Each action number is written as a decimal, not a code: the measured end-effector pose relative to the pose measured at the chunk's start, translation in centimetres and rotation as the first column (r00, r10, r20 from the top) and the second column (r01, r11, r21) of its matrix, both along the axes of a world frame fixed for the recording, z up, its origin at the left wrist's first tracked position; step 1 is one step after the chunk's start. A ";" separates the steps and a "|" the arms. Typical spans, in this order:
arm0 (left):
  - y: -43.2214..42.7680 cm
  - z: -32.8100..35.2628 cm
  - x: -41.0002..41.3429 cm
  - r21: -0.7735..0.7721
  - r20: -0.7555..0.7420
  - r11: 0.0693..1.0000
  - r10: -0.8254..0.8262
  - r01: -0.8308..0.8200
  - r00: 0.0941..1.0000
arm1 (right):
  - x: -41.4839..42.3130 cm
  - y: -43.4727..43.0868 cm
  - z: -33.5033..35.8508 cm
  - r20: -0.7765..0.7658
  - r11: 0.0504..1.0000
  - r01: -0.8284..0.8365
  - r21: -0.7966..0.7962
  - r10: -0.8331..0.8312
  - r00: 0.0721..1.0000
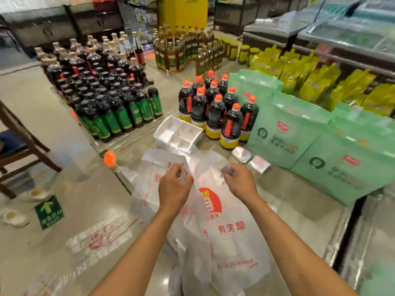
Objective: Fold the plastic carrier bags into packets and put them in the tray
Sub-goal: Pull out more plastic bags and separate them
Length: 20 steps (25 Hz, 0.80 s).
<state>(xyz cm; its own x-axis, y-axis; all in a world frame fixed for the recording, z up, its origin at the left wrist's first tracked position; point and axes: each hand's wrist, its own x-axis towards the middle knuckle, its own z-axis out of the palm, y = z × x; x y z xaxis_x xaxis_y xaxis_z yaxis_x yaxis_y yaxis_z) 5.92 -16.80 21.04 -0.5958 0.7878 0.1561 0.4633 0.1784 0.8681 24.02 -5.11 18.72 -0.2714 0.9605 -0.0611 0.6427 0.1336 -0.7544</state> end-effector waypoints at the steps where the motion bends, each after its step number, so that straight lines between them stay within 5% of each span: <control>1: 1.6 -0.6 -0.1 -0.007 0.017 1.000 -0.019 0.019 1.000 | 0.0 1.3 -0.5 0.056 1.000 0.012 0.004 -0.012 0.998; 11: 13.8 -9.4 1.4 -0.196 0.284 0.858 -0.413 0.475 0.865 | 0.8 11.4 -9.1 0.216 0.973 0.189 -0.133 -0.158 0.964; 20: 13.9 -13.3 -4.0 -0.513 -0.080 0.572 -0.774 0.640 0.628 | 2.2 6.1 -8.9 0.493 0.990 0.141 -0.029 -0.108 0.863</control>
<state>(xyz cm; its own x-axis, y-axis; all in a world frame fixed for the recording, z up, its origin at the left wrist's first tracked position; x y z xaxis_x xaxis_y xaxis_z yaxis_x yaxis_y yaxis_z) 1.88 -2.86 7.77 0.1990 0.9544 -0.2228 0.7892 -0.0213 0.6137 26.21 0.96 9.83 -0.0692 0.9741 -0.2152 0.9392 -0.0091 -0.3433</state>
